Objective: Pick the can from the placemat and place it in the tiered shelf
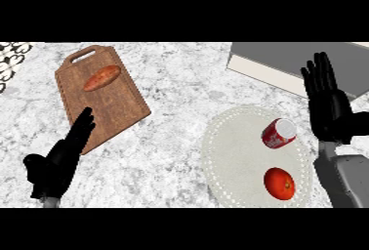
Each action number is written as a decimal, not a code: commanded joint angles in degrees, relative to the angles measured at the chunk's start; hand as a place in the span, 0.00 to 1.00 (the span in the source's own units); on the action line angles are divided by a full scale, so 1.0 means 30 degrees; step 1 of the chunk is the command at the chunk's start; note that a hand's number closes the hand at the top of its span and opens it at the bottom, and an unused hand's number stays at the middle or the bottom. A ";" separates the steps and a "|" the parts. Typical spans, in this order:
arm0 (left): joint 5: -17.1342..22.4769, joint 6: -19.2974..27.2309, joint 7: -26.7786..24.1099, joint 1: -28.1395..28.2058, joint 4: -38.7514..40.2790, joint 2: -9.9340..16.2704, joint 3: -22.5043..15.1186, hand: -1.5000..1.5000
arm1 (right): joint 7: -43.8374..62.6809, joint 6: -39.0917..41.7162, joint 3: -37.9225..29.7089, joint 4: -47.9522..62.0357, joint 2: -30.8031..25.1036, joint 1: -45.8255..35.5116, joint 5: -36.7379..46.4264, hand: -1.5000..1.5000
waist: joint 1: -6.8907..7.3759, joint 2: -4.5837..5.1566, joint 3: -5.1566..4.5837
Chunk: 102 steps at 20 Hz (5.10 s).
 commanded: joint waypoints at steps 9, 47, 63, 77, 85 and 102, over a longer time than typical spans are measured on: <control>0.1049 -0.0713 -0.0335 0.1132 0.2319 0.1021 0.2659 0.50 | 0.3260 -0.9943 0.0940 0.4639 -0.1795 -0.0763 0.9935 1.00 | -0.0947 -0.0474 -0.0779; 0.1639 -0.3402 -0.2799 0.0493 0.6207 0.0376 0.4581 0.50 | 2.7649 1.2264 0.6562 0.1546 0.2272 -0.5067 2.2132 0.00 | -0.0928 -0.0568 -0.0524; 0.0899 -0.4242 -0.2115 0.0694 0.5486 0.0106 0.5144 0.50 | 2.4828 1.3304 0.4127 0.0535 0.1592 -0.3221 2.3790 0.00 | -0.0654 -0.0512 -0.0487; -0.0052 -0.4870 -0.1016 0.0923 0.4610 -0.0671 0.6328 0.50 | 2.2139 1.2559 0.2550 0.2855 0.3289 -0.2308 2.5765 1.00 | -0.0553 -0.0499 -0.0478; -0.1024 -0.5143 -0.1033 -0.0425 0.5701 -0.1424 0.6968 0.50 | 2.0363 1.2518 0.2135 0.2845 0.2340 -0.2460 2.7428 1.00 | -0.0613 -0.0492 -0.0480; -0.1171 -0.5638 0.0584 -0.0830 0.4917 -0.1505 0.7482 0.50 | 1.5066 1.0937 0.3246 -0.1768 0.4636 -0.4765 2.6366 1.00 | -0.0613 -0.0500 -0.0467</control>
